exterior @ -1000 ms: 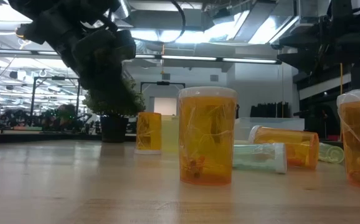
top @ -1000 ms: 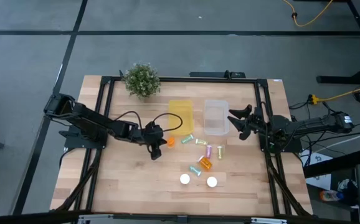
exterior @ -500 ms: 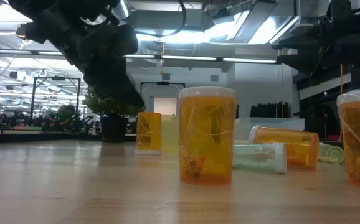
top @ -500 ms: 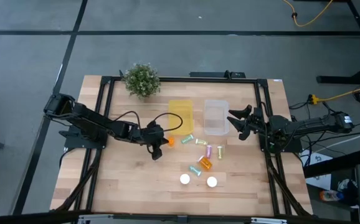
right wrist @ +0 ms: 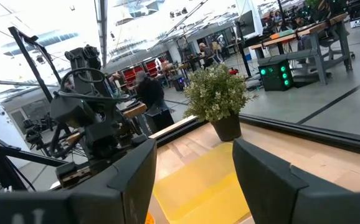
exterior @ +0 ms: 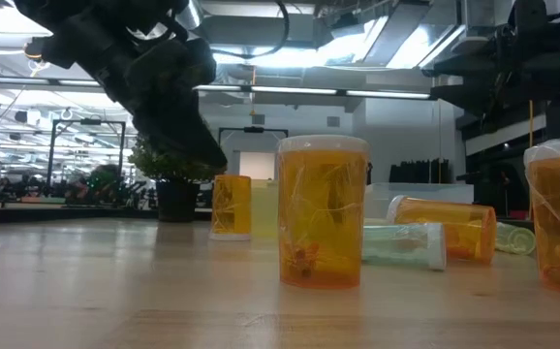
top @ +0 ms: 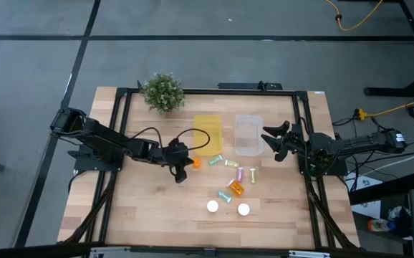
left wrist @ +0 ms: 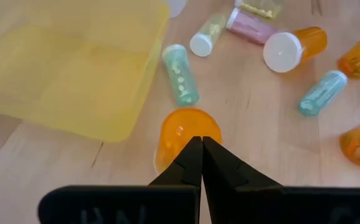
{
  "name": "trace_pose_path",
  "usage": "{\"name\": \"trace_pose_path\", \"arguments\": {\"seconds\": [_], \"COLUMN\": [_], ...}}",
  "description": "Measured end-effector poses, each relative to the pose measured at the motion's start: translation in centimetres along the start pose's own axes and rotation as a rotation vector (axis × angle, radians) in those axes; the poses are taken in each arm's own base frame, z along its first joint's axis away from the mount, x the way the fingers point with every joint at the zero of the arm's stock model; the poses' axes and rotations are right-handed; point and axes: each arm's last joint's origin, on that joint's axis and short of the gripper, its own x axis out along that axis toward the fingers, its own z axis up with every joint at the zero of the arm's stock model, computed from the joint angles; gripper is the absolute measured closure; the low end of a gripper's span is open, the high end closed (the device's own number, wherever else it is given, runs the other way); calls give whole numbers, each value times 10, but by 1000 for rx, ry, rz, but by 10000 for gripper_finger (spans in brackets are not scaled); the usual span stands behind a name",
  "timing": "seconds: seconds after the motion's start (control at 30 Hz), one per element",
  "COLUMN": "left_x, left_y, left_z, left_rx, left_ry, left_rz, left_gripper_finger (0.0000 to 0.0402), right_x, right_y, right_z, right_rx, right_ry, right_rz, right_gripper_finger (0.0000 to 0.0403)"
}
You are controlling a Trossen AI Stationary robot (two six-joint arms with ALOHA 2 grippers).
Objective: Pick and place medicine bottles into bin by pill shape (circle, oval)
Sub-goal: Put the large orange pill bottle into the transparent bin
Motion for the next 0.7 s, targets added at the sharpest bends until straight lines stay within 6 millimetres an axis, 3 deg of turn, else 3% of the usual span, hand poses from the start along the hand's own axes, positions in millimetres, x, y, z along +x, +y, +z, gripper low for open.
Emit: {"name": "trace_pose_path", "arguments": {"seconds": [0.7], "left_x": [7], "left_y": [1], "left_z": [-10], "left_rx": [-69], "left_ry": [90], "left_rz": [12], "left_gripper_finger": [400], "right_x": [0], "right_y": [0], "right_z": [-1], "right_rx": [-4], "right_ry": [11], "right_rz": [15], "right_gripper_finger": [189]}}
